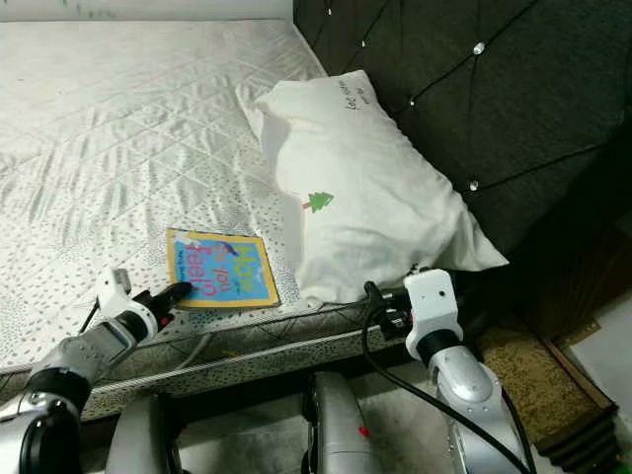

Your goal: Clean up the room

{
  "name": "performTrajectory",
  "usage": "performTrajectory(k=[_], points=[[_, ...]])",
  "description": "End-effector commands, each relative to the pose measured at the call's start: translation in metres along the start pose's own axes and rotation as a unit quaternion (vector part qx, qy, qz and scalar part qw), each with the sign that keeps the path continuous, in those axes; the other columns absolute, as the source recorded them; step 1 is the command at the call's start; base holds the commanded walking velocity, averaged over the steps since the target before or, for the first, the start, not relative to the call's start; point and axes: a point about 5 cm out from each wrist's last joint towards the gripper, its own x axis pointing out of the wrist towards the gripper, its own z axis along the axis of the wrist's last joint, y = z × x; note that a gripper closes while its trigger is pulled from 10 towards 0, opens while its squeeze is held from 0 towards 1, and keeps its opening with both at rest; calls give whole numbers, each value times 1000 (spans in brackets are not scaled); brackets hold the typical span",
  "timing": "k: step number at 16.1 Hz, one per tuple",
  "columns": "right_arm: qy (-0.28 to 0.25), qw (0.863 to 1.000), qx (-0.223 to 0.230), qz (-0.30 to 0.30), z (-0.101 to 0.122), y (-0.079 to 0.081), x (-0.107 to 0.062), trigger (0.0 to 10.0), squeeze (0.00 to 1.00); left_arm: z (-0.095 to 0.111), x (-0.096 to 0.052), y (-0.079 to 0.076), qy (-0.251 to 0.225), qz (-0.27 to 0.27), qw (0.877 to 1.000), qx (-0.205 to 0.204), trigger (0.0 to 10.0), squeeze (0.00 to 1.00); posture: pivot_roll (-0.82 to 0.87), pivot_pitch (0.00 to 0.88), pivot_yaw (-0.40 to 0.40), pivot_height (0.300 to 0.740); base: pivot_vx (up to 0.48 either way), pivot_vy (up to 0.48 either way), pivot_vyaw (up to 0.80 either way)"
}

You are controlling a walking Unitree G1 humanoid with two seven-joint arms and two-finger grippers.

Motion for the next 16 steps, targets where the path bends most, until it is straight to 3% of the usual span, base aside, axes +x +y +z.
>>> performTrajectory(k=[1, 6, 11, 13, 16], points=[[0, 1000, -6, -1, 2, -3, -3, 10000, 0, -15, 4, 0, 43, 14, 999, 20, 10000, 0, -277, 120, -110, 566, 0, 0, 0], [-1, 1000, -9, -1, 3, -3, -4, 10000, 0, -24, 9, -11, 72, -18, 997, 26, 10000, 0, -282, 127, -112, 566, 0, 0, 0], [-3, 1000, -10, -2, 4, -2, -3, 10000, 0, -12, 22, -44, 49, -96, 994, 26, 10000, 0, -280, 127, -110, 566, 0, 0, 0], [-3, 1000, -11, -3, 4, -2, -2, 10000, 0, -1, 25, -59, 29, -140, 990, 4, 10000, 0, -279, 127, -110, 566, 0, 0, 0], [-5, 1000, -10, -4, 4, -2, -1, 10000, 0, -8, 24, -55, 51, -134, 990, 2, 10000, 0, -280, 123, -103, 566, 0, 0, 0]])
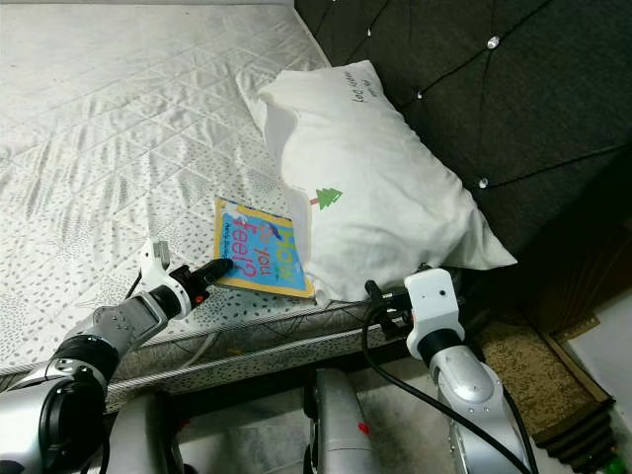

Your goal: Clean up the room

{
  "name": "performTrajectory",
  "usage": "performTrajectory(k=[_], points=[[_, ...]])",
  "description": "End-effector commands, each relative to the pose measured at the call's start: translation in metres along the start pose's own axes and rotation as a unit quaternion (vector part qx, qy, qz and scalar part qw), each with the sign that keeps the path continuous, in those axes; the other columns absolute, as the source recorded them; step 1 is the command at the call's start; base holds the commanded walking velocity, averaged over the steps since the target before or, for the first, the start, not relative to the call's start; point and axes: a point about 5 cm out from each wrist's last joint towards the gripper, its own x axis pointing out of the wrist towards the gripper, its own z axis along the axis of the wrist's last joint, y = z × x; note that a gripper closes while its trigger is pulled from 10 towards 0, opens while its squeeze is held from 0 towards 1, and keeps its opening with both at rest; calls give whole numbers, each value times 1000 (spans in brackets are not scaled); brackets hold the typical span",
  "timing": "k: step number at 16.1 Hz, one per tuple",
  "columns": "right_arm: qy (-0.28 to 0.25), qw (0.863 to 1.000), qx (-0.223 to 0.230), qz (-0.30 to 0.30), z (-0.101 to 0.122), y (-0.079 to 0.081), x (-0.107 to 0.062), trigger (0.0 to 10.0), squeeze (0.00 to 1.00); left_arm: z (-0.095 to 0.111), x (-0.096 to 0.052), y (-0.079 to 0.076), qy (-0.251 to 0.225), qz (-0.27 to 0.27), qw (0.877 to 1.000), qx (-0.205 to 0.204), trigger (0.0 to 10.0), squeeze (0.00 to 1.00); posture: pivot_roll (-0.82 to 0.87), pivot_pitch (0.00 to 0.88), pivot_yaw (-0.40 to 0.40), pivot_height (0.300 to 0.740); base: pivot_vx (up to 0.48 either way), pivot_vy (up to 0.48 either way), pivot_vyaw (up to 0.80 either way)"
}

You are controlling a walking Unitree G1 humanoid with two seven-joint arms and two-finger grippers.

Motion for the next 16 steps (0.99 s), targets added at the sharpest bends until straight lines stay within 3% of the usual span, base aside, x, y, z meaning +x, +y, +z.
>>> performTrajectory(k=[1, 7, 8, 9, 10, 16], points=[[-7, 1000, -5, -4, 3, -2, -1, 10000, 0, -8, 1, 1, 14, -2, 1000, -9, 10000, 0, -281, 124, -103, 566, 0, 0, 0], [-7, 1000, -5, -3, 3, -2, 0, 10000, 0, -18, -13, 25, -4, 56, 998, -42, 10000, 0, -280, 124, -104, 566, 0, 0, 0], [-7, 1000, -5, -2, 3, -2, 0, 10000, 0, -20, -18, 31, -5, 72, 996, -44, 10000, 271, -281, 125, -104, 566, 0, 0, 0], [-7, 1000, -5, -2, 3, -2, 0, 10000, 0, -21, -20, 35, -5, 83, 996, -43, 10000, 773, -281, 125, -104, 566, 0, 0, 0], [-7, 1000, -6, -2, 3, -1, 1, 10000, 0, -22, -22, 38, -5, 88, 995, -44, 10000, 1000, -281, 125, -104, 566, 0, 0, 0], [-12, 1000, -8, -2, 5, -1, 2, 10000, 0, -13, -31, 48, -29, 130, 990, -47, 10000, 1000, -283, 121, -101, 566, 0, 0, 0]])
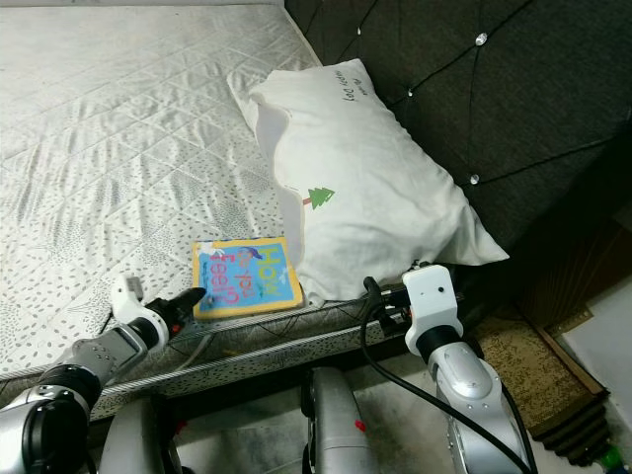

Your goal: Clean up the room

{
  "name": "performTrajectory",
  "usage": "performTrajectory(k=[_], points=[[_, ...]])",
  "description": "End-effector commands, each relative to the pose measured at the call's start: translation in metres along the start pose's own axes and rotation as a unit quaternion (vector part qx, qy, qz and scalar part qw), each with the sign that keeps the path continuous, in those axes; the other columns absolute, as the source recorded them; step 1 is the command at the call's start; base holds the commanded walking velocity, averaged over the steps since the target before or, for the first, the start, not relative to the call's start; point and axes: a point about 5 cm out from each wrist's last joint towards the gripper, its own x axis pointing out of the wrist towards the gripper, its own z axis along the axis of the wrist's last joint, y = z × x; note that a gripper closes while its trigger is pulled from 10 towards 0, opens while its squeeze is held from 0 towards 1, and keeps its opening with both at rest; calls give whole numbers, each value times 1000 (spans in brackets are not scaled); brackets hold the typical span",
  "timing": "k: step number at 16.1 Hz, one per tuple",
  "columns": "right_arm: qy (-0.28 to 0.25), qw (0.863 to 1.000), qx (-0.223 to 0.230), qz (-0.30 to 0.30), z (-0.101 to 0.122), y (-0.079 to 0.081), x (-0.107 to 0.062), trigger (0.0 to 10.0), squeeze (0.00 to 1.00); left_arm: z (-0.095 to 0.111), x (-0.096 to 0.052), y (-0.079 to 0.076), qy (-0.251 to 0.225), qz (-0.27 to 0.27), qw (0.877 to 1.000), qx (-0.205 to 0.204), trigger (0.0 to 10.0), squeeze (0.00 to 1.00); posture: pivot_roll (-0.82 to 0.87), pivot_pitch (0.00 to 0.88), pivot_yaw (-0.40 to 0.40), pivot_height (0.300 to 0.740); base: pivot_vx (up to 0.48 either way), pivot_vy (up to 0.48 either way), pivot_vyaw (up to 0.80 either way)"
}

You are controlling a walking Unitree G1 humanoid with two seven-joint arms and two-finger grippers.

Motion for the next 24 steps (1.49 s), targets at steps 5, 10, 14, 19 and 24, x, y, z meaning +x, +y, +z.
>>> performTrajectory(k=[5, 10, 14, 19, 24], points=[[-5, 1000, -6, -4, 1, -2, 0, 10000, 0, 8, -5, 9, -22, 40, 999, 9, 10000, 1000, -281, 117, -99, 566, 0, 0, 0], [-11, 1000, 2, -3, 1, 3, 6, 10000, 0, 8, -7, 14, -38, 39, 998, 17, 10000, 1000, -238, 95, -80, 566, 0, 0, 0], [-23, 999, 30, 0, 4, 12, 17, 10000, 0, 20, -26, 32, -92, 51, 993, 52, 10000, 1000, -182, 64, -56, 566, 0, 0, 0], [-30, 993, 106, 33, 13, 29, 37, 10000, 0, 16, -50, 19, -117, 43, 982, 139, 10000, 1000, -97, 0, -30, 566, 0, 0, 0], [-8, 992, 110, 54, 9, 32, 59, 10000, 0, 24, -52, -4, -128, 77, 953, 263, 10000, 1000, -57, 0, -6, 566, 0, 0, 0]])
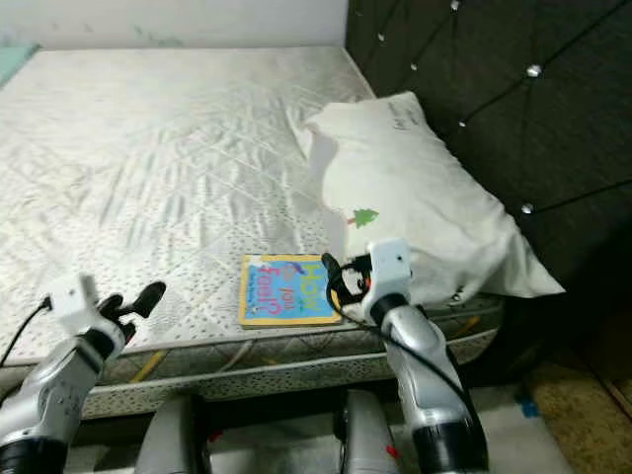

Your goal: Clean up the room

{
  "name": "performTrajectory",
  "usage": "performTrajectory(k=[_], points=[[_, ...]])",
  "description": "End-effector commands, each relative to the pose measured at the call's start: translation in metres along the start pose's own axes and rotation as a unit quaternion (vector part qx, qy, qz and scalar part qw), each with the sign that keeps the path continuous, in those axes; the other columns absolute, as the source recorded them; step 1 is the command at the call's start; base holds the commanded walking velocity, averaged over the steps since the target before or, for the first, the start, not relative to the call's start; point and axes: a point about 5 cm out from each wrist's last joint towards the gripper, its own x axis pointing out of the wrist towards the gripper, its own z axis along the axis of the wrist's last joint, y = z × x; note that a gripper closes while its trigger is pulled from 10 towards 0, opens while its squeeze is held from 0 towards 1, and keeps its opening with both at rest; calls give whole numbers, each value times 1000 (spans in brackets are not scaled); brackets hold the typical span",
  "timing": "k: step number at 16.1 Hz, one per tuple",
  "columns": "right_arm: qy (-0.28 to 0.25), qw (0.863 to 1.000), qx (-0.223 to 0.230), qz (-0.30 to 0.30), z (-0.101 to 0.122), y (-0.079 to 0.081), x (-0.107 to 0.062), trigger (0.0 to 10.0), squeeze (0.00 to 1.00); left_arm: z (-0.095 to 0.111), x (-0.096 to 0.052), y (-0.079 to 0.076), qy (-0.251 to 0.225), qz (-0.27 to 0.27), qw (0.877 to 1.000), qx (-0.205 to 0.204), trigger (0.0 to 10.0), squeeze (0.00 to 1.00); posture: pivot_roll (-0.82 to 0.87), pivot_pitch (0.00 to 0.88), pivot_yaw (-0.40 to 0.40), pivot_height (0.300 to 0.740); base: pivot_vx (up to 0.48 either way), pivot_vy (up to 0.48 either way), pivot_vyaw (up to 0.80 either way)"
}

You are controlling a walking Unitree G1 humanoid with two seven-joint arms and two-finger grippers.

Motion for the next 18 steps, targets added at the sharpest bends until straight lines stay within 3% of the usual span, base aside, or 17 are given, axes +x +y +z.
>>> performTrajectory(k=[1, 4, 6, 8, 10, 15, 18], points=[[-4, 1000, -4, -9, 2, -5, 5, 10000, 0, 7, 3, -4, 0, 8, 999, 32, 10000, 1000, -52, 0, -3, 566, 0, 0, 0], [-20, 1000, -9, -11, 12, -4, 13, 10000, 0, 23, 7, -23, -36, 17, 997, 72, 10000, 1000, -50, 0, -12, 566, 0, 0, 0], [-21, 1000, -11, -19, 13, -9, 16, 10000, 0, 30, 11, -34, -63, -2, 994, 88, 10000, 0, -53, 0, -16, 566, 0, 0, 0], [-37, 998, -18, -39, 18, -13, 14, 10000, 0, 35, 9, -40, -82, -3, 990, 113, 10000, 0, -68, 0, -12, 566, 0, 0, 0], [-52, 997, -8, -49, 21, -14, 13, 10000, 0, 33, 7, -43, -83, -16, 993, 79, 10000, 0, -73, 0, 3, 566, 0, 0, 0], [-75, 996, 35, -46, 17, -1, 7, 10000, 0, 24, -9, -44, -105, -22, 990, 88, 10000, 0, -59, 0, 18, 566, 0, 0, 0], [-81, 995, 41, -42, 21, -3, 9, 10000, 0, 18, -13, -45, -100, -23, 990, 95, 10000, 0, -53, 0, 23, 596, 0, 0, 0]])
